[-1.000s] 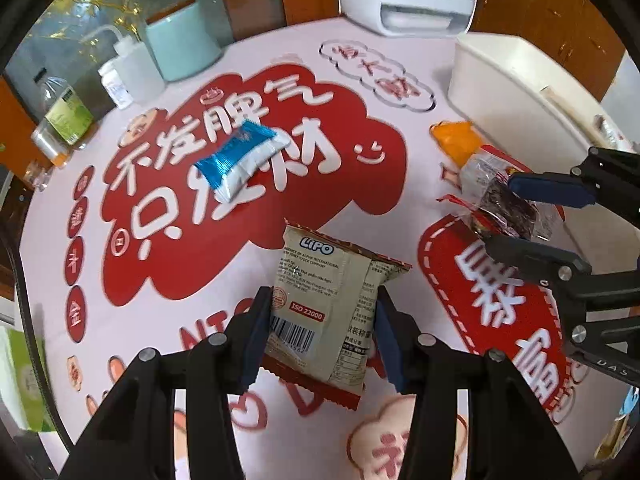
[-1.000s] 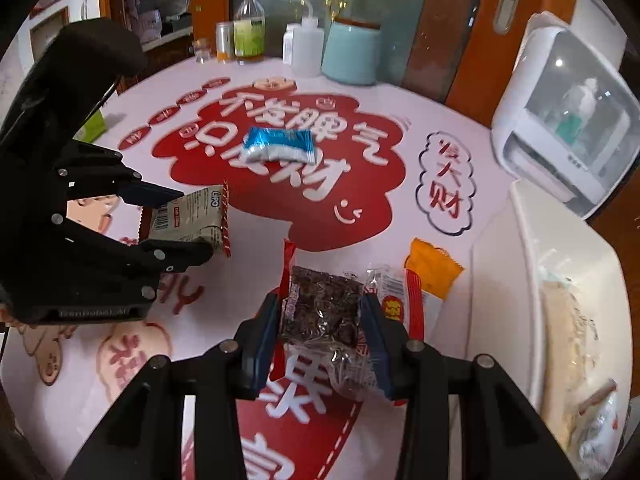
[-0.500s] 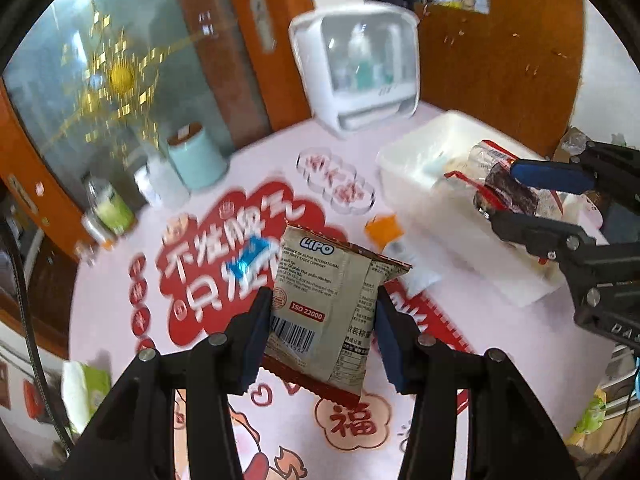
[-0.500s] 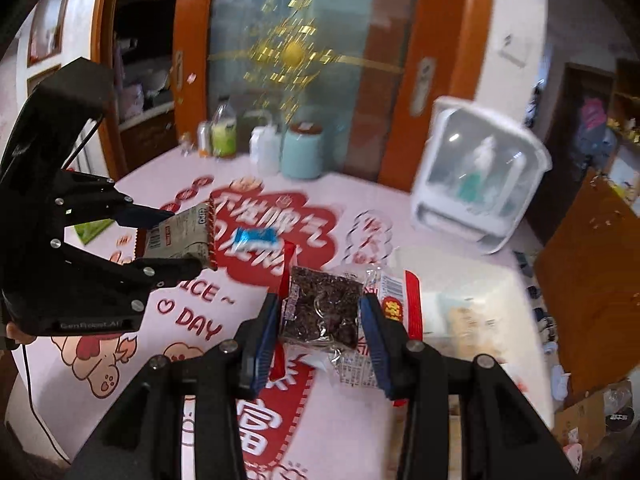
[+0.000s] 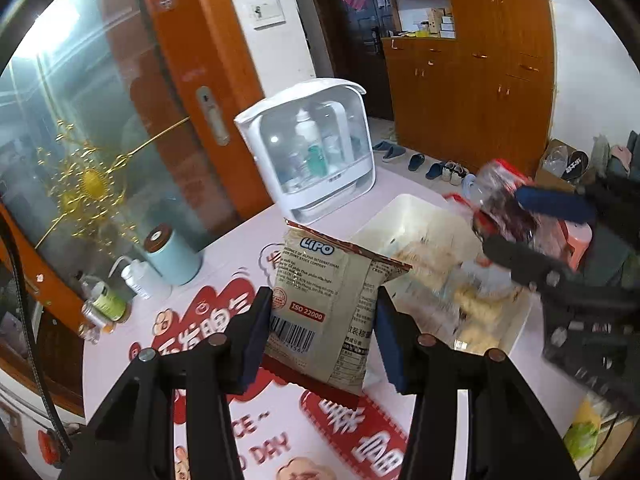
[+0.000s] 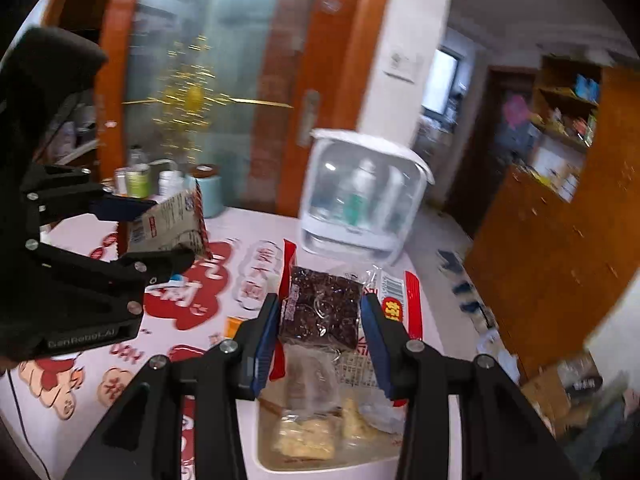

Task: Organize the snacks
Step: 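Carry both snacks over the white bin and open both tools to drop them, then move both tools back toward the orange bar and blue candy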

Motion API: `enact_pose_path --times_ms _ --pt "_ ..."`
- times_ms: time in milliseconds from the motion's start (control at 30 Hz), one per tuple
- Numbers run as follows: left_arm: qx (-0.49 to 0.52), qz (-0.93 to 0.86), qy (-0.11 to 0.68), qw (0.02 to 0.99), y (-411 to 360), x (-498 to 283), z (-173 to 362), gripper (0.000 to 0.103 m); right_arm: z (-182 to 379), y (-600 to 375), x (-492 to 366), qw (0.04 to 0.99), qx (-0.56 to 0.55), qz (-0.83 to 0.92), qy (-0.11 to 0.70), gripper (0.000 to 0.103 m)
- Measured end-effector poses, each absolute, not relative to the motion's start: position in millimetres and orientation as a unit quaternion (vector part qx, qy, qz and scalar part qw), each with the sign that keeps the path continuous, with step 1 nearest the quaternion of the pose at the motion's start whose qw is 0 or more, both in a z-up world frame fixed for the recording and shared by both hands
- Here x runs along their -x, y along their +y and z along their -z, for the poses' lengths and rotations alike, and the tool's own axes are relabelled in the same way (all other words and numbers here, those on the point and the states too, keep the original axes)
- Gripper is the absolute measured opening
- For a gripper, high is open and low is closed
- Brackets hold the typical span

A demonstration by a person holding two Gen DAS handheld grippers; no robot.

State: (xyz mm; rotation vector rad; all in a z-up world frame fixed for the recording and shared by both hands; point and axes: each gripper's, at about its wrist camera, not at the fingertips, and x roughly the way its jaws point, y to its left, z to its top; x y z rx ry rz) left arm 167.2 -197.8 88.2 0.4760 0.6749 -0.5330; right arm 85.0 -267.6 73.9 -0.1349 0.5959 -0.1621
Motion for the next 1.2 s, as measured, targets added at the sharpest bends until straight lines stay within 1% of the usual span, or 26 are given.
enact_pose_path --times_ms 133,267,467,500,533,600,633,700,867,1200 --pt "-0.226 0.244 0.344 0.878 -237 -193 -69 0.048 -54 -303 -107 0.94 0.03 0.115 0.32 0.042" --pt "-0.211 0.238 0.383 0.867 -268 -229 -39 0.048 -31 -336 -130 0.929 -0.008 0.139 0.343 0.042" --pt "-0.172 0.255 0.433 0.847 -290 -263 7 0.048 12 -361 -159 0.91 -0.04 0.155 0.383 0.043" --pt "-0.166 0.26 0.441 0.843 -290 -266 13 0.051 19 -364 -164 0.906 -0.04 0.159 0.391 0.044" --pt "-0.159 0.262 0.455 0.836 -292 -270 22 0.064 25 -365 -166 0.902 -0.043 0.16 0.398 0.047" --pt "-0.152 0.259 0.471 0.829 -292 -275 34 0.085 35 -366 -170 0.897 -0.049 0.161 0.408 0.051" --pt "-0.15 0.256 0.471 0.831 -290 -276 37 0.088 39 -366 -171 0.894 -0.049 0.168 0.412 0.055" --pt "-0.14 0.257 0.478 0.828 -286 -279 43 0.088 41 -364 -170 0.894 -0.044 0.172 0.412 0.057" --pt "-0.122 0.25 0.489 0.827 -269 -286 48 0.088 35 -348 -166 0.898 -0.016 0.173 0.404 0.057" --pt "-0.151 0.23 0.461 0.844 -223 -271 29 0.088 15 -307 -153 0.91 -0.001 0.14 0.391 0.057"
